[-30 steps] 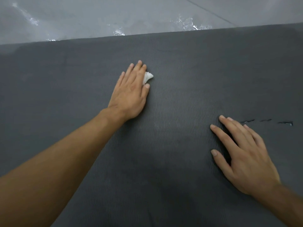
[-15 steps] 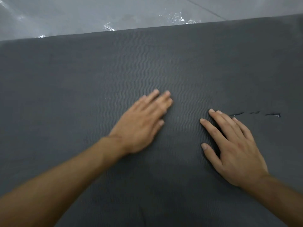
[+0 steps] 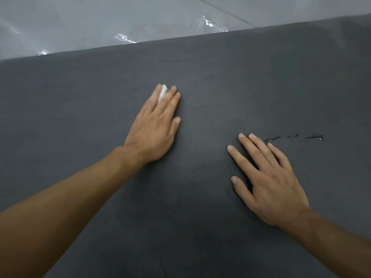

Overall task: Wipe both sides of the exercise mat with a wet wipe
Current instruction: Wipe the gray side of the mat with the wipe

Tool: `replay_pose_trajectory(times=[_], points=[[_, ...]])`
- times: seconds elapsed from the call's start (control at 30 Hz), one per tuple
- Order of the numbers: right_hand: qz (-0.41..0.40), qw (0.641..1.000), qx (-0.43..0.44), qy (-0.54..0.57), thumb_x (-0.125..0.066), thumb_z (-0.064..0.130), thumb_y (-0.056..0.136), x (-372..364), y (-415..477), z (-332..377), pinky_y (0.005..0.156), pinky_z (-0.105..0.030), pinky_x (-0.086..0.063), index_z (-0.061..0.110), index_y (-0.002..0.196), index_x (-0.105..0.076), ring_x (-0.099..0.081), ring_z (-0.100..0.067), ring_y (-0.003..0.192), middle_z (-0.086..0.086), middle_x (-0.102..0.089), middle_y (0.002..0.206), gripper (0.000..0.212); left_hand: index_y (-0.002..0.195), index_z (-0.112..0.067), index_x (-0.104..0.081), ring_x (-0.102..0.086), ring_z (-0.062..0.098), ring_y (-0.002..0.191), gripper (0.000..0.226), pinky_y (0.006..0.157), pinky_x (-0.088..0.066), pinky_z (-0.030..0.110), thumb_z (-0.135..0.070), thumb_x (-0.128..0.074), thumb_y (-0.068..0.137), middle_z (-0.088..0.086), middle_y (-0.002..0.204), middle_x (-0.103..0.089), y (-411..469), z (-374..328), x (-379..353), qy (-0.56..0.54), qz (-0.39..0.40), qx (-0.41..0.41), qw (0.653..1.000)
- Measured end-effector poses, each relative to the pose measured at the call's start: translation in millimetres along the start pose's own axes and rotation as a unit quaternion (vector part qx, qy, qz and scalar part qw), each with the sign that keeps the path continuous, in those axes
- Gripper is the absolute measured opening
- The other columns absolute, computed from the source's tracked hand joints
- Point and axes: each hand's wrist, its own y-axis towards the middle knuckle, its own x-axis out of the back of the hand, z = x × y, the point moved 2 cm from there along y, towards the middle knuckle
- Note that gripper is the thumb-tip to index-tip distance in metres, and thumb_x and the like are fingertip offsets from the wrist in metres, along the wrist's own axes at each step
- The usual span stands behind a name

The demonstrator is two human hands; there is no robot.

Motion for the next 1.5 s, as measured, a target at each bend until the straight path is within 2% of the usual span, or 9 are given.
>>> replay_pose_trajectory(times=[0.27,0.43,0.57,0.67,1.07,1.23,1.33,1.43,1.5], points=[[0.014,1.0,-0.01,-0.016,-0.035,0.053,0.104,-0.3,0.7,1.0,0.126,-0.051,-0.022,0.025,0.165,-0.026,-0.01,-0.022,0.161,-0.006,-0.015,0.174,0.067,0.166,-0.019,-0.012,0.01,0.017,0.159,0.062,0.13,-0.002,0.039,-0.043,-0.023,0.11,-0.004,0.174,-0.003,-47.5,-54.4,-6.9,0.04,0.086,-0.16,0.982],[0.026,0.999,-0.011,-0.022,-0.031,0.054,0.105,0.5,0.5,0.3,0.127,-0.05,-0.02,0.026,0.166,-0.022,-0.008,-0.021,0.161,-0.005,-0.012,0.174,0.068,0.162,-0.016,-0.029,-0.012,0.022,0.159,0.064,0.127,-0.007,0.044,-0.043,-0.023,0.104,0.001,0.172,-0.019,15.0,4.5,4.5,0.022,0.028,-0.012,0.999],[0.037,0.999,-0.012,-0.027,-0.028,0.057,0.105,0.0,1.4,-0.8,0.127,-0.05,-0.019,0.027,0.167,-0.018,-0.005,-0.02,0.161,-0.004,-0.009,0.175,0.069,0.162,-0.015,-0.026,-0.008,0.026,0.159,0.055,0.127,-0.007,0.05,-0.035,-0.03,0.111,0.001,0.172,-0.015,59.3,48.8,16.0,-0.015,0.002,0.149,0.989],[0.039,0.999,-0.012,-0.027,-0.025,0.063,0.105,0.3,2.2,-1.1,0.127,-0.049,-0.018,0.028,0.167,-0.017,-0.003,-0.019,0.161,-0.003,-0.007,0.175,0.071,0.161,-0.01,-0.026,-0.009,0.032,0.159,0.054,0.127,-0.01,0.051,-0.027,-0.034,0.111,0.007,0.172,-0.016,66.9,38.8,13.8,-0.053,-0.031,0.194,0.979],[0.022,0.999,-0.01,-0.027,-0.017,0.068,0.104,-2.2,1.0,-0.4,0.128,-0.048,-0.016,0.028,0.167,-0.015,-0.004,-0.019,0.161,-0.002,-0.006,0.175,0.074,0.164,-0.01,-0.02,0.0,0.022,0.16,0.064,0.127,-0.018,0.047,-0.039,-0.026,0.107,0.004,0.173,-0.008,-55.1,-90.0,-23.2,-0.02,0.035,-0.059,0.997],[0.013,1.0,-0.01,-0.006,-0.018,0.059,0.107,-3.0,0.3,0.6,0.129,-0.047,-0.016,0.027,0.166,-0.018,-0.004,-0.017,0.161,-0.002,-0.009,0.175,0.067,0.165,-0.027,-0.016,0.016,0.018,0.158,0.06,0.129,-0.007,0.049,-0.044,-0.025,0.109,-0.005,0.174,0.006,-98.1,-128.0,-23.9,-0.05,0.069,-0.071,0.994],[0.001,0.998,-0.031,0.048,-0.02,0.055,0.107,-3.1,-1.0,7.4,0.129,-0.049,-0.015,0.029,0.166,-0.018,-0.003,-0.016,0.161,0.0,-0.009,0.175,0.065,0.164,-0.037,-0.014,0.011,0.019,0.159,0.057,0.129,-0.01,0.052,-0.041,-0.031,0.109,-0.008,0.173,0.012,-101.0,-126.0,-10.7,-0.175,0.037,-0.076,0.981],[-0.01,0.994,-0.034,0.1,-0.027,0.059,0.105,1.6,-2.8,26.0,0.13,-0.048,-0.01,0.037,0.166,-0.008,0.002,-0.02,0.161,-0.002,0.0,0.175,0.069,0.164,-0.027,-0.022,-0.006,0.016,0.16,0.056,0.125,-0.023,0.058,-0.034,-0.036,0.109,-0.005,0.174,0.002,-101.3,-104.4,-0.4,-0.229,-0.075,0.001,0.971],[-0.011,0.995,0.015,0.095,-0.031,0.065,0.103,3.0,-2.2,45.4,0.129,-0.049,-0.01,0.042,0.165,-0.006,0.003,-0.027,0.161,-0.008,0.005,0.175,0.07,0.164,-0.026,-0.023,-0.004,0.013,0.159,0.057,0.126,-0.017,0.058,-0.037,-0.033,0.108,-0.007,0.173,-0.003,-104.5,-83.6,-1.5,-0.175,-0.106,0.088,0.975]])
